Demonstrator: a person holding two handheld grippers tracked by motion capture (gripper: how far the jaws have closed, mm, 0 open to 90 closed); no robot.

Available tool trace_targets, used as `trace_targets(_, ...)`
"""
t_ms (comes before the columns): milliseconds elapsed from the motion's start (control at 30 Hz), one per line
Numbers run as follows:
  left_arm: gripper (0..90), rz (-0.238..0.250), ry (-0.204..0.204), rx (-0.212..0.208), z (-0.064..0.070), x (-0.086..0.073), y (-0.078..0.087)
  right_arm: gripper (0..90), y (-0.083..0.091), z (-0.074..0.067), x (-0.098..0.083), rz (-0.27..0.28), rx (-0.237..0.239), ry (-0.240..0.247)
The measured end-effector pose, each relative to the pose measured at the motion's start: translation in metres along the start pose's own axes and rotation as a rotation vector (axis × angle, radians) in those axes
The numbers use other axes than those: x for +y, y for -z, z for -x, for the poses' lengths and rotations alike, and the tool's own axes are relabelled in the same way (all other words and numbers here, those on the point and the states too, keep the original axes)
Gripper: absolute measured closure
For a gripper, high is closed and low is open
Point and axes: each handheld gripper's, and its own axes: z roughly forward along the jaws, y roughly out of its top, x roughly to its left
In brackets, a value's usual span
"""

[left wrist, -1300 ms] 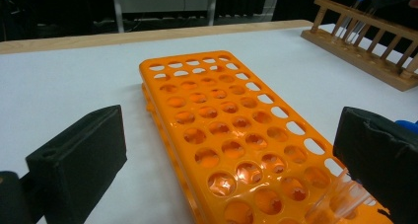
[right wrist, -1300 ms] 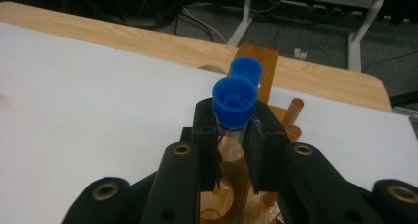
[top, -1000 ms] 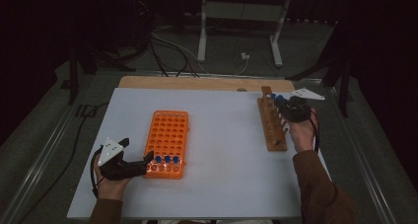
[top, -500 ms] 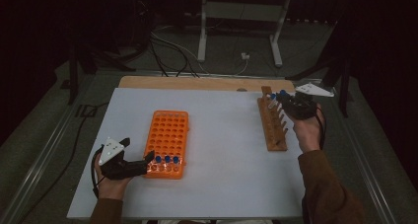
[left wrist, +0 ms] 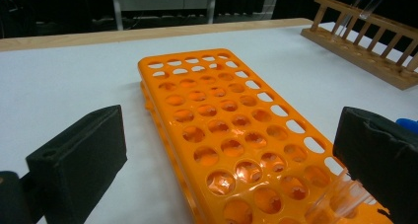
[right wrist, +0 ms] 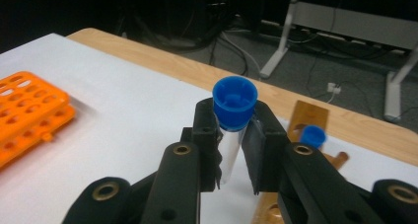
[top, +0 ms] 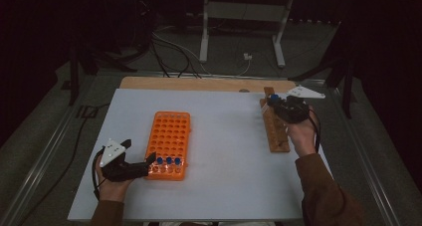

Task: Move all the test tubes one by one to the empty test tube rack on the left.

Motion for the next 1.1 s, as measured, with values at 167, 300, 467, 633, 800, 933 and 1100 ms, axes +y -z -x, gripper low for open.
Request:
trace_targets(167, 0.8, -0.003, -0.003, -0.001, 0.001, 0.000, 0.000, 76.9, -0.003, -0.009, 0.000, -0.005, 0.037, -0.002)
trace_targets(300, 0.8, -0.003, -0.005, -0.002, 0.001, -0.001, 0.000, 76.9, -0.005, -0.017, 0.002, -0.007, 0.059, 0.007)
trace_targets(467, 0.8, -0.004, -0.007, -0.003, 0.002, -0.001, 0.000, 76.9, -0.008, -0.025, 0.003, -0.011, 0.085, 0.018)
trace_targets(633, 0.8, -0.004, -0.009, -0.002, 0.002, -0.001, 0.000, 76.9, -0.010, -0.031, 0.003, -0.010, 0.107, 0.020)
trace_targets(800, 0.8, -0.004, -0.008, -0.002, 0.002, -0.002, 0.000, 76.8, -0.011, -0.036, 0.003, -0.012, 0.127, 0.021)
trace_targets(933, 0.8, -0.002, -0.007, -0.004, 0.003, -0.002, 0.000, 76.8, -0.012, -0.040, 0.002, -0.012, 0.141, 0.022)
trace_targets(1100, 0.8, 0.000, -0.004, -0.005, 0.002, -0.002, 0.000, 76.8, -0.013, -0.046, 0.002, -0.012, 0.159, 0.028)
